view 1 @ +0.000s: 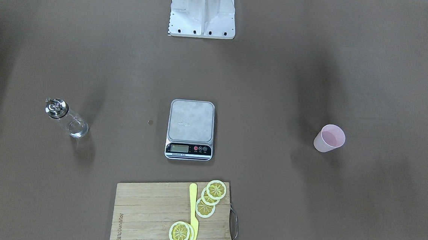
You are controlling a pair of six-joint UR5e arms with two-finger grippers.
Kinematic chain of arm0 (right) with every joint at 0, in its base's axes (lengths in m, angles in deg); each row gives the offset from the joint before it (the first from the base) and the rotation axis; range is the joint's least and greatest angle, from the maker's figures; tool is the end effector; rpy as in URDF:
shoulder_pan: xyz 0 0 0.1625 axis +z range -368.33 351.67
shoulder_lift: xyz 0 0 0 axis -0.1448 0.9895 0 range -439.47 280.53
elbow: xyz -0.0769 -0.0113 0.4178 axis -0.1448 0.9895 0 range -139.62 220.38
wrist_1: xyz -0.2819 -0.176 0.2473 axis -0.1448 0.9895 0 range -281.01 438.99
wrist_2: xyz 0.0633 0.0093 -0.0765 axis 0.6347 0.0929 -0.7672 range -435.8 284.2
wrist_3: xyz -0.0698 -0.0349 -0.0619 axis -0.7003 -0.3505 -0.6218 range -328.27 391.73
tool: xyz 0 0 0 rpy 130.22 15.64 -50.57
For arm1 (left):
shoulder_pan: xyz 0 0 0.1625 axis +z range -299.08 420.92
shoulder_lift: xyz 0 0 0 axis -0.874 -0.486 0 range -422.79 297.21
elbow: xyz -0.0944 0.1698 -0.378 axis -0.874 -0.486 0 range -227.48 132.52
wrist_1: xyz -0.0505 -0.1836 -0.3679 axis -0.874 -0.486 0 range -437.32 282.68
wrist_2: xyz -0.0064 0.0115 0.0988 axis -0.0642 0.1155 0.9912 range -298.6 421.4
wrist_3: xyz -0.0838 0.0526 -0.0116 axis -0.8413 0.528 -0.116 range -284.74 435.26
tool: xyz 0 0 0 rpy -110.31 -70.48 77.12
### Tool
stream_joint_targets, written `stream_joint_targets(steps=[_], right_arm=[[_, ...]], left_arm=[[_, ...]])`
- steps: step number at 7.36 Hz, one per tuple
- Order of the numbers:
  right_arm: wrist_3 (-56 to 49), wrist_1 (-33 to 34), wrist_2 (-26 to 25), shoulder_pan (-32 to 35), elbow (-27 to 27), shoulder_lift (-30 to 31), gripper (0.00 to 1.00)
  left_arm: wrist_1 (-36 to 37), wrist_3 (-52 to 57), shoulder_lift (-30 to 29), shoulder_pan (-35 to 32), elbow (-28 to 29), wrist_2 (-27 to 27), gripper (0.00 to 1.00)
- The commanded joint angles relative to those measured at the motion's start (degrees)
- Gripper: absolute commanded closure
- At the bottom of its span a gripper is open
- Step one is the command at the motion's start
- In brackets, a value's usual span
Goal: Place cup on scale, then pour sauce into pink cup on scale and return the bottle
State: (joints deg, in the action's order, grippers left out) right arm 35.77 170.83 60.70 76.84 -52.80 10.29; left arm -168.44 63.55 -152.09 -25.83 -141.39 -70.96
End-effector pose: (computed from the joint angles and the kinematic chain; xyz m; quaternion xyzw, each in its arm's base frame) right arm 0.0192 -0.4983 0.6298 -0.0179 -0.3945 -0.0118 0.9187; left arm -0.0383 -0.4942 0.6314 -0.0121 0.3626 -0.0552 0.9302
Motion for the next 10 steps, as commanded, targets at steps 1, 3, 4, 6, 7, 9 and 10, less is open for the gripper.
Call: stream_joint_targets(steps=[1,3,4,6,7,9,10], right_arm=[[0.00,0.00,0.00,0.00,-0.07,-0.11,0.00],[0.00,0.00,0.00,0.00,-0.24,-0.11,0.00],[0.00,0.00,0.00,0.00,-0.33,-0.11,0.00],[0.09,0.00,0.00,0.00,-0.33,-0.11,0.00],[0.09,0.00,0.00,0.00,-0.33,-0.11,0.00],[0.09,0.00,0.00,0.00,-0.25,-0.11,0.00],[0.09,0.00,0.00,0.00,-0.25,-0.20,0.00]], left_arm=[[0.16,-0.07,-0.09,0.00,0.04,0.00,0.02],[0.07,-0.24,-0.26,0.00,0.13,0.00,0.02],[-0.10,-0.25,-0.70,0.09,0.30,0.00,0.02],[-0.37,-0.51,-0.88,0.09,0.03,-0.52,0.02],[-0.28,-0.77,-0.79,0.09,0.21,-0.53,0.02],[-0.28,-0.51,-1.40,0.18,0.05,-0.26,0.02],[-0.28,-0.16,-2.45,0.18,0.21,-0.18,0.02]])
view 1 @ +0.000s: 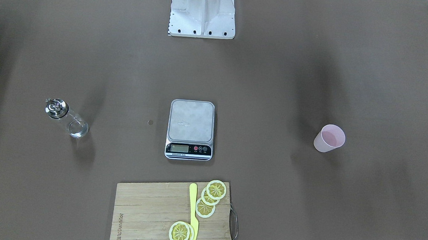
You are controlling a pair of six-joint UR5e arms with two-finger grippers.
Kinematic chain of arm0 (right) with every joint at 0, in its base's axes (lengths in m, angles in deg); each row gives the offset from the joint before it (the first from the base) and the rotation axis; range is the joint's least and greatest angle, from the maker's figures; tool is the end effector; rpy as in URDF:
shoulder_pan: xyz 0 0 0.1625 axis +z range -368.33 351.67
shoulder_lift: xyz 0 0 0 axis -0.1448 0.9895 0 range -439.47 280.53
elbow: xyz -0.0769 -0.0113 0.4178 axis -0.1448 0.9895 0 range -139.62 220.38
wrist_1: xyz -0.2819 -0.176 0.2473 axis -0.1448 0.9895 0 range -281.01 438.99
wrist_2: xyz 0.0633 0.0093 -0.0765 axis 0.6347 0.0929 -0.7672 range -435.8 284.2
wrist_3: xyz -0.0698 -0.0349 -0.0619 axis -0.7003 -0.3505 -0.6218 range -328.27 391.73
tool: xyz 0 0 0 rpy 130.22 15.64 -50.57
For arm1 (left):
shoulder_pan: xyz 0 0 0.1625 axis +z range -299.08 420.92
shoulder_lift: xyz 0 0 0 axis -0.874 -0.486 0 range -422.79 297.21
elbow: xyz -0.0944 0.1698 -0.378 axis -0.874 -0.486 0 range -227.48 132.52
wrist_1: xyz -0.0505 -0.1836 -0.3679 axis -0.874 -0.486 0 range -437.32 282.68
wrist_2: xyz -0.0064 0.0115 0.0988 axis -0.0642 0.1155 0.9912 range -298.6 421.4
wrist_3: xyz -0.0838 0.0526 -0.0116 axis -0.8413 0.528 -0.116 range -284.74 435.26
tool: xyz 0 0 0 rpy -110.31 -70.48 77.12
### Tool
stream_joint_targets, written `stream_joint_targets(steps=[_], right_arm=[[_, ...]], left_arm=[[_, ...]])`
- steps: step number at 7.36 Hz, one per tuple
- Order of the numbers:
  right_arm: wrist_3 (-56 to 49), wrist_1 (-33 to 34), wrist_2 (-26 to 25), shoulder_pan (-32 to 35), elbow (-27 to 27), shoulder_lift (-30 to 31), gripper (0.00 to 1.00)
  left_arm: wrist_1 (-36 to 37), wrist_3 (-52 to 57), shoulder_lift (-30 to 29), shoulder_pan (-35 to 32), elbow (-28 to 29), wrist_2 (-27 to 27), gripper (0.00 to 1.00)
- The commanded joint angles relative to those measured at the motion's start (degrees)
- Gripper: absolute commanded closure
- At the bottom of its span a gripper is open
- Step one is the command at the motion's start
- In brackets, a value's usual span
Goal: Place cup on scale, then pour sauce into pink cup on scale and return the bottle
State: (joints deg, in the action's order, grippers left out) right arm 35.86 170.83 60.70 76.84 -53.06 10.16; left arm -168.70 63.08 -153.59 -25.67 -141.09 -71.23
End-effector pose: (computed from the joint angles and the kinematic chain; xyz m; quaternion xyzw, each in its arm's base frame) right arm 0.0190 -0.4995 0.6265 -0.0151 -0.3947 -0.0124 0.9186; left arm -0.0358 -0.5064 0.6202 -0.0026 0.3661 -0.0529 0.9291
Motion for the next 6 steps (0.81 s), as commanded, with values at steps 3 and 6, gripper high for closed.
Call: stream_joint_targets(steps=[3,6], right_arm=[[0.00,0.00,-0.26,0.00,-0.25,-1.55,0.00],[-0.09,0.00,-0.17,0.00,0.36,-2.53,0.00]], left_arm=[[-3.10,-0.21,-0.96,0.02,-0.35,0.10,0.02],[-2.57,-0.39,-0.96,-0.07,-1.58,-0.43,0.02]])
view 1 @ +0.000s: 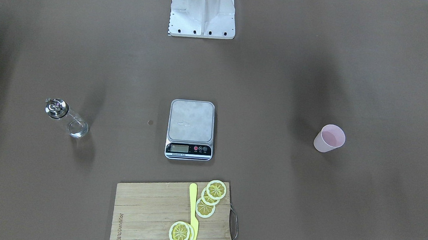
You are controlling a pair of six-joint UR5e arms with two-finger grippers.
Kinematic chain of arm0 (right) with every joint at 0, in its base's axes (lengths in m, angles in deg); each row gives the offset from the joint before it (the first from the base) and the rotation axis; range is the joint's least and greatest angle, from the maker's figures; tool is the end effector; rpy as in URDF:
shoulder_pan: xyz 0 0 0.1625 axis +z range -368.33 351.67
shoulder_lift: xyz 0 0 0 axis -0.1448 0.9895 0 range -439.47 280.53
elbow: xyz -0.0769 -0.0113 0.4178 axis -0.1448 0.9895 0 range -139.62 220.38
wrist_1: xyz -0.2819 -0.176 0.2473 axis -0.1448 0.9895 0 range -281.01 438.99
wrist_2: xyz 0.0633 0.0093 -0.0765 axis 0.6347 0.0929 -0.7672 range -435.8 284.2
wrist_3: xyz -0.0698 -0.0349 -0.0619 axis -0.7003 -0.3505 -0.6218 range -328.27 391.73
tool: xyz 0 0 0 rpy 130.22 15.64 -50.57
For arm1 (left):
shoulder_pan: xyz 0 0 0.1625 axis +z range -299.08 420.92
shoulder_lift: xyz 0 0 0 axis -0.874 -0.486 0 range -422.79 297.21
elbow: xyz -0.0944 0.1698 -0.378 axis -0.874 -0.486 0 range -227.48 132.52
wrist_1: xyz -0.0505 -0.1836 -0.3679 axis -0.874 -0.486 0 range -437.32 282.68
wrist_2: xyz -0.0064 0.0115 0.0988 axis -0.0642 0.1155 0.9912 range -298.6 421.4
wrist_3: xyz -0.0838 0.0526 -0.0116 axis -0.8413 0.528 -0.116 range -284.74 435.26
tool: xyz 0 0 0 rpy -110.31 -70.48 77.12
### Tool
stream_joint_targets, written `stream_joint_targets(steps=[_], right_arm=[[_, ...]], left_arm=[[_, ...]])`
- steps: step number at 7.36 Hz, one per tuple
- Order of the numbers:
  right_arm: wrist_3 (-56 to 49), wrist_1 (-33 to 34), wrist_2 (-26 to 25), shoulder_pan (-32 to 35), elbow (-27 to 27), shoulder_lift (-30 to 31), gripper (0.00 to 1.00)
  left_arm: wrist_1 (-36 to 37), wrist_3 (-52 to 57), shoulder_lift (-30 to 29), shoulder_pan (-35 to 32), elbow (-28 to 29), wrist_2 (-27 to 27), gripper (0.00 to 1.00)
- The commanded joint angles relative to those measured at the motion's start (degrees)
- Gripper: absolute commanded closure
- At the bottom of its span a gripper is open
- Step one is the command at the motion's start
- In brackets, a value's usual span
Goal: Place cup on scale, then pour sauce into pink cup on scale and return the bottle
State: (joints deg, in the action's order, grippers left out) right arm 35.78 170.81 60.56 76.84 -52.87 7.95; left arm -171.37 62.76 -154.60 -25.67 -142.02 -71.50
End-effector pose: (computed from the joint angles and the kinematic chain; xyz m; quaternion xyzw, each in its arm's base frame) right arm 0.0177 -0.5169 0.6088 0.0016 -0.3946 -0.0201 0.9186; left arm -0.0348 -0.5173 0.5977 0.0331 0.3724 -0.0405 0.9266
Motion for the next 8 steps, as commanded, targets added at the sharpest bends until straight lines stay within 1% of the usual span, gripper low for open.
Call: stream_joint_targets(steps=[1,3,4,5,7,8], right_arm=[[-0.09,-0.07,-0.38,0.00,-0.09,-0.32,0.00],[-0.44,0.20,0.31,-0.44,-0.80,-1.80,0.00],[-0.36,0.28,-0.55,-1.05,-0.10,-2.42,0.00],[-0.53,0.11,-0.21,-1.05,0.34,-2.25,0.00],[-0.62,-0.07,-0.21,-1.05,0.87,-1.63,0.00],[-0.79,-0.33,-0.38,-1.05,0.96,-1.64,0.00]], left_arm=[[-0.78,-0.07,0.66,-0.07,-1.26,-0.07,0.02],[-0.61,-2.34,0.67,-0.07,-2.14,-0.25,0.02],[-0.44,-4.27,0.50,0.02,-3.19,-0.68,0.02],[-0.35,-5.42,0.23,0.02,-3.46,-2.95,0.02],[0.18,-6.13,-0.21,0.02,-4.60,-2.97,0.02],[0.36,-12.92,-1.69,0.19,-6.00,-2.97,0.02]])
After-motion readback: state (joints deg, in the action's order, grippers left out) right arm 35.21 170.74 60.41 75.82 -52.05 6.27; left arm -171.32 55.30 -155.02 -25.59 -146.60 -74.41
